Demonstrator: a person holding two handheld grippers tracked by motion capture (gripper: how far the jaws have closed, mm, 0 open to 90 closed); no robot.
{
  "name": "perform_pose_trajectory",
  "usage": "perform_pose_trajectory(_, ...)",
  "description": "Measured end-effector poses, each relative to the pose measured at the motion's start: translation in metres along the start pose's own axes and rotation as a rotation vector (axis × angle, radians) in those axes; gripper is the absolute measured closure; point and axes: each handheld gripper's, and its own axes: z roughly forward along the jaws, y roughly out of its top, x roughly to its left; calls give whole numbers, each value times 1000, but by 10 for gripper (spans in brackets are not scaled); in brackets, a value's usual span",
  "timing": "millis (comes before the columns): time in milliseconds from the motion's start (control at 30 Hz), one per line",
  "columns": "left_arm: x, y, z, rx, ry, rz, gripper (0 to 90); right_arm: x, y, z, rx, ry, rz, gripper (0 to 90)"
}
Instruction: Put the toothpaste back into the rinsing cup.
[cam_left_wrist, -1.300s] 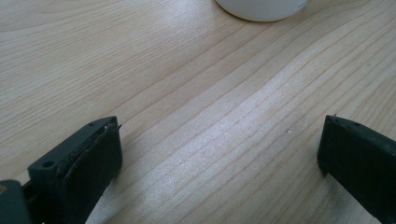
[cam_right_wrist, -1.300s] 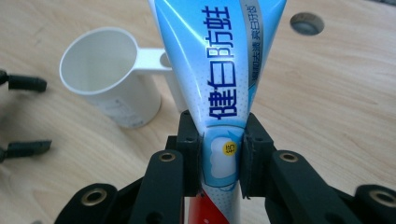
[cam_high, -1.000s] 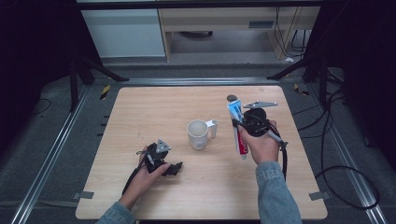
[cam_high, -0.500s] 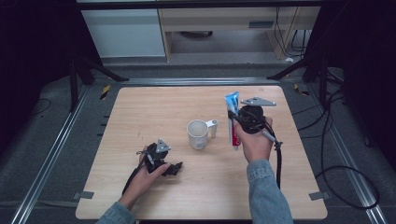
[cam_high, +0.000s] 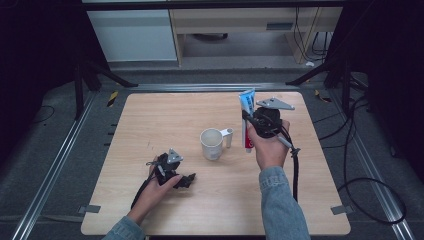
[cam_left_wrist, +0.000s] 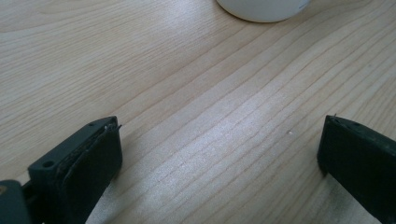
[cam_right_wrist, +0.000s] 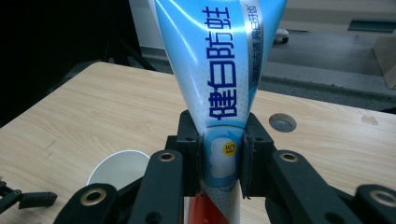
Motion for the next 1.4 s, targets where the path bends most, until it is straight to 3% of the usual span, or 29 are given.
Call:
perform_pose_trajectory(567,0,0,0,-1,-1,0,0,9,17,-7,-88,-18,-17,734)
perform_pose_trajectory(1400,0,0,0,-1,-2,0,0,30,31,10,-158,-10,-15,738)
